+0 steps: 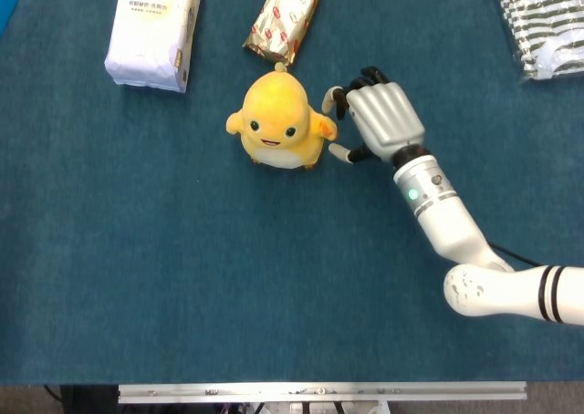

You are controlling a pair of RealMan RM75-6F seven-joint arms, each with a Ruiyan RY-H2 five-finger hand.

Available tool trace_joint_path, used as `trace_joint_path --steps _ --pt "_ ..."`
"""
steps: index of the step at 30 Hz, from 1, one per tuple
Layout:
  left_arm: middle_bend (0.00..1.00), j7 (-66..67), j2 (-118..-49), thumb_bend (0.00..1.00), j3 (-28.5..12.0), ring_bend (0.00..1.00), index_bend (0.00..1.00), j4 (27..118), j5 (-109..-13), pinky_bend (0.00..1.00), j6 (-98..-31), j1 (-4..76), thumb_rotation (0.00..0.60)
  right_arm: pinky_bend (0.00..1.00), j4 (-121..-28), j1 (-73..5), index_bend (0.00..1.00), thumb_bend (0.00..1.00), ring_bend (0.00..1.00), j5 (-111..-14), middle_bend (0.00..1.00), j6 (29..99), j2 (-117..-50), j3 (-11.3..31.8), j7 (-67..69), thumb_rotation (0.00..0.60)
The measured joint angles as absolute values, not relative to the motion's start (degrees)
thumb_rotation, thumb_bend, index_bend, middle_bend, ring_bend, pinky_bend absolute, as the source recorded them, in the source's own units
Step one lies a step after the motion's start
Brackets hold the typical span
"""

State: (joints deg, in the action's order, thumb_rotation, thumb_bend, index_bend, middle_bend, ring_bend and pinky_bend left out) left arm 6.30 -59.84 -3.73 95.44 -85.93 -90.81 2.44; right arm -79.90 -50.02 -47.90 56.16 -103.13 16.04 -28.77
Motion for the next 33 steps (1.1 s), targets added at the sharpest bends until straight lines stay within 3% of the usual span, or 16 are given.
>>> trace_joint_path --steps 3,7,15,18,21,25,30,33 --pt "0.48 6.4 -59.9 0.38 -3.8 0.37 0.49 95.3 -85.8 0.39 -90.8 2.4 0.6 0.14 -79.2 -50.5 0.41 0.35 0.29 -47.4 0.49 55.8 -103.6 16.5 -28.6 0.566" --pt "0.48 6.6 -59.9 0.38 -3.8 0.37 0.49 95.2 -85.7 0.39 -90.6 2.4 0.6 0.14 -78.6 -51.1 0.42 0.36 0.29 -47.0 0.49 55.2 -103.9 16.7 -28.8 0.566" --pt "0.48 6.5 -59.9 0.38 -3.8 0.37 0.49 95.1 -85.6 0.39 -90.9 2.2 0.6 0.16 -77.5 -51.6 0.6 0.4 0.3 -46.4 0.49 55.2 -104.8 16.6 -29.0 0.6" --pt "0.48 6.5 -59.8 0.38 -3.8 0.37 0.49 95.0 -85.6 0.39 -90.9 2.1 0.6 0.16 -77.7 -51.6 0.54 0.38 0.3 -46.8 0.49 55.1 -104.6 16.4 -28.9 0.6" --pt "0.48 6.6 -59.9 0.38 -3.8 0.37 0.49 95.0 -85.6 0.39 -90.7 2.2 0.6 0.16 -78.2 -51.5 0.38 0.36 0.3 -47.4 0.49 54.8 -104.0 16.2 -28.5 0.6" --pt "0.48 6.6 -59.9 0.38 -3.8 0.37 0.49 95.1 -85.7 0.39 -90.9 2.1 0.6 0.16 -79.1 -51.5 0.25 0.33 0.3 -47.9 0.48 54.7 -103.4 16.1 -28.3 0.6" --pt "0.48 6.5 -59.8 0.38 -3.8 0.37 0.49 95.1 -85.7 0.39 -91.0 2.0 0.6 0.16 -79.6 -51.5 0.24 0.3 0.3 -48.2 0.48 55.2 -103.1 15.9 -28.2 0.6" --pt "0.48 6.5 -59.8 0.38 -3.8 0.37 0.49 95.1 -85.8 0.39 -91.0 2.0 0.6 0.16 -79.5 -51.5 0.29 0.3 0.3 -48.2 0.48 55.4 -103.2 16.0 -28.1 0.6"
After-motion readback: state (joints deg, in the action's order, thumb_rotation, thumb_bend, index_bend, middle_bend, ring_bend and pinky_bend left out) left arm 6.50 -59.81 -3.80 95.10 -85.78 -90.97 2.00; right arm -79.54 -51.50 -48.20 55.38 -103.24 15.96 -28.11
